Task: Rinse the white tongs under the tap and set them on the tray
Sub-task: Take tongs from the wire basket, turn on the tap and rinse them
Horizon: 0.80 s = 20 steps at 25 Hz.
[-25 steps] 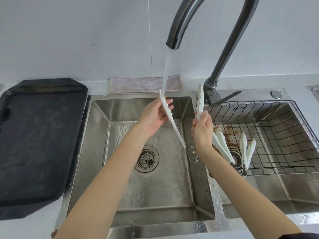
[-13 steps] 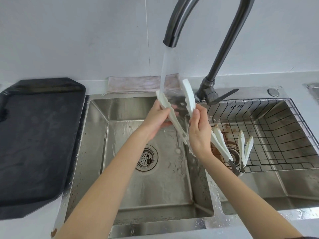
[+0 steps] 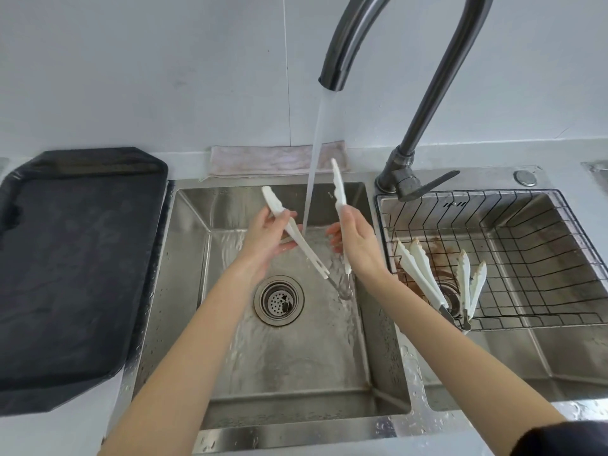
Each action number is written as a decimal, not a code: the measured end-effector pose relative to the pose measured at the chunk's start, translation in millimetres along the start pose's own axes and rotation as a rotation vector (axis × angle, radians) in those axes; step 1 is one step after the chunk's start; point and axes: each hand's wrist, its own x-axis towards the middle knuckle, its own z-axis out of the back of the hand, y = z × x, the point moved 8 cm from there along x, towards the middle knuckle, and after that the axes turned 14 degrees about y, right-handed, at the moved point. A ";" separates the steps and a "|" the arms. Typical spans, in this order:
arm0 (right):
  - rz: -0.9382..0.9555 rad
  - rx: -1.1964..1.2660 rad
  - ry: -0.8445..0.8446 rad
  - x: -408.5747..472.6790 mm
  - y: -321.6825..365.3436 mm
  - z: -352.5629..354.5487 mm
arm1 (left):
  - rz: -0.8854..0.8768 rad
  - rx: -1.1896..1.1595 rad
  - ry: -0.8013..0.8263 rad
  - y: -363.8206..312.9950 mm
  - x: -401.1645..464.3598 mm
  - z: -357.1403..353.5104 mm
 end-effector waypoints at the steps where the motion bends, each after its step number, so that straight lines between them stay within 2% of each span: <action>1: 0.006 -0.030 0.025 5.1 3.1 -6.6 | -0.008 -0.032 -0.023 2.8 -2.2 9.3; 7: -0.027 0.007 0.067 26.5 20.2 -24.1 | -0.093 -0.152 -0.061 -3.6 -9.1 35.3; 10: -0.034 0.218 0.081 29.7 20.6 -26.6 | -0.123 -0.066 -0.037 -8.4 -10.8 34.2; 12: -0.056 0.391 0.091 29.4 15.1 -30.1 | -0.069 0.040 0.017 -1.8 -11.8 25.0; 14: -0.103 0.462 0.094 26.8 3.8 -33.9 | 0.004 0.126 0.046 11.8 -13.9 17.3; 20: -0.359 0.133 0.189 19.5 -61.5 -47.2 | 0.178 0.066 -0.004 67.2 -22.2 30.2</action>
